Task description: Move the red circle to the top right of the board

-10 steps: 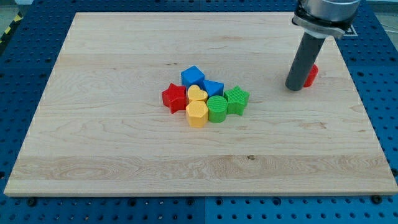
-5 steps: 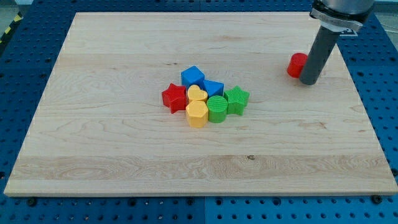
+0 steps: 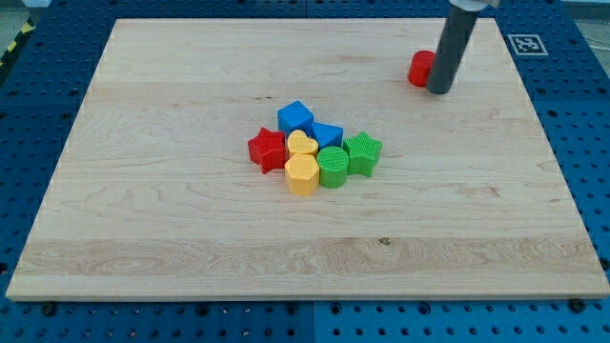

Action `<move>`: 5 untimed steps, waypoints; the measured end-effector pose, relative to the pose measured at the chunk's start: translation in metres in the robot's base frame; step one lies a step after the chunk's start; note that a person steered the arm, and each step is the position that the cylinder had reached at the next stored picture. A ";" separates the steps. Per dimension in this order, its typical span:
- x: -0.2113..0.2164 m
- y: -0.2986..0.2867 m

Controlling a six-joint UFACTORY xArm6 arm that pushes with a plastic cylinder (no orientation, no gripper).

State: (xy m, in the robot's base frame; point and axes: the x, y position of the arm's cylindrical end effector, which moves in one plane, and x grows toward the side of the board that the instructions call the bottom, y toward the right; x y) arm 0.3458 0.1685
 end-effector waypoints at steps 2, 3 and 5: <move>0.000 -0.001; 0.000 -0.013; -0.017 -0.013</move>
State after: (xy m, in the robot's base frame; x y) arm 0.3287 0.1558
